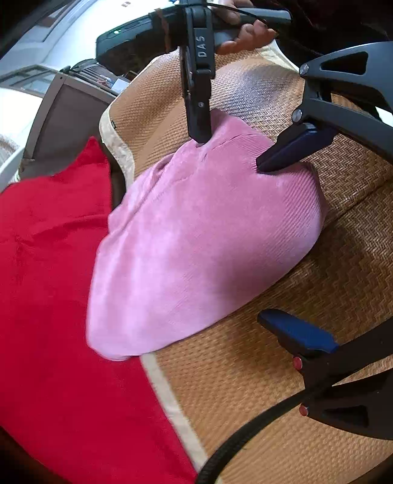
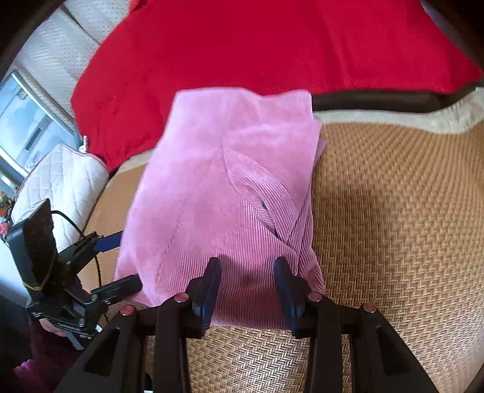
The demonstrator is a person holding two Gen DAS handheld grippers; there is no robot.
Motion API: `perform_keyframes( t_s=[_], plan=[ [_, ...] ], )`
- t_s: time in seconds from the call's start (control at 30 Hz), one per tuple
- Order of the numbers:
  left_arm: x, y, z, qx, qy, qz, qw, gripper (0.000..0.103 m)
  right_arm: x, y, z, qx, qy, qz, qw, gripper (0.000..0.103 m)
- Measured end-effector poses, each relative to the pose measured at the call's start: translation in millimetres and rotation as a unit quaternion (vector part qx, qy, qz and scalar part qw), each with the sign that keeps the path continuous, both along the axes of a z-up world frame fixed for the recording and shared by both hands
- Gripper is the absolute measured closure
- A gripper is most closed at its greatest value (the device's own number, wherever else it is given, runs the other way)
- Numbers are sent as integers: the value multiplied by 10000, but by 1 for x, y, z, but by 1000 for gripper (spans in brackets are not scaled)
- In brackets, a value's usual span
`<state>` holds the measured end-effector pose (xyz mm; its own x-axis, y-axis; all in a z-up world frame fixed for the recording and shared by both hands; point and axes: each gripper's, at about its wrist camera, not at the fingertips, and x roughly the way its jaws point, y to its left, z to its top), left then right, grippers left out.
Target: Fold large clothes
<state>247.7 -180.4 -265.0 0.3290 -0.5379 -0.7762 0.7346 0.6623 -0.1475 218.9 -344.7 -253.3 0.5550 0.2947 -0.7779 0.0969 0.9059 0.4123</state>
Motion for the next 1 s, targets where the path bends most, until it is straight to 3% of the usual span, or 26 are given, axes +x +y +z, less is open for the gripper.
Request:
perform_keyframes(
  t_s=[0.17, 0.3, 0.43, 0.5, 0.7, 0.83, 0.9, 1.0],
  plan=[
    [3, 5, 21, -260, -160, 52, 9995, 10, -8, -4, 16, 105, -274, 41, 9996, 62],
    [30, 12, 18, -692, 279, 326, 9967, 10, 13, -10, 3, 35, 115, 131, 9998, 59],
    [60, 16, 1, -1088, 1160, 636, 9852, 10, 10, -36, 19, 764, -366, -14, 9964, 31],
    [69, 18, -6, -1247, 1547, 702, 9776, 10, 10, -56, 23, 787, -573, -392, 9945, 23],
    [75, 12, -23, -1438, 2337, 544, 9601, 10, 34, -99, -8, 1535, -277, -725, 9851, 22],
    [79, 9, -28, -1578, 2580, 529, 9517, 10, 44, -108, -33, 2274, -163, -613, 9717, 22],
    [82, 10, -31, -1668, 2697, 538, 9469, 10, 48, -111, -43, 2403, -20, -563, 9691, 22],
    [89, 17, -37, -1867, 2880, 585, 9374, 10, 52, -108, -47, 2624, -171, -339, 9642, 24]
  ],
)
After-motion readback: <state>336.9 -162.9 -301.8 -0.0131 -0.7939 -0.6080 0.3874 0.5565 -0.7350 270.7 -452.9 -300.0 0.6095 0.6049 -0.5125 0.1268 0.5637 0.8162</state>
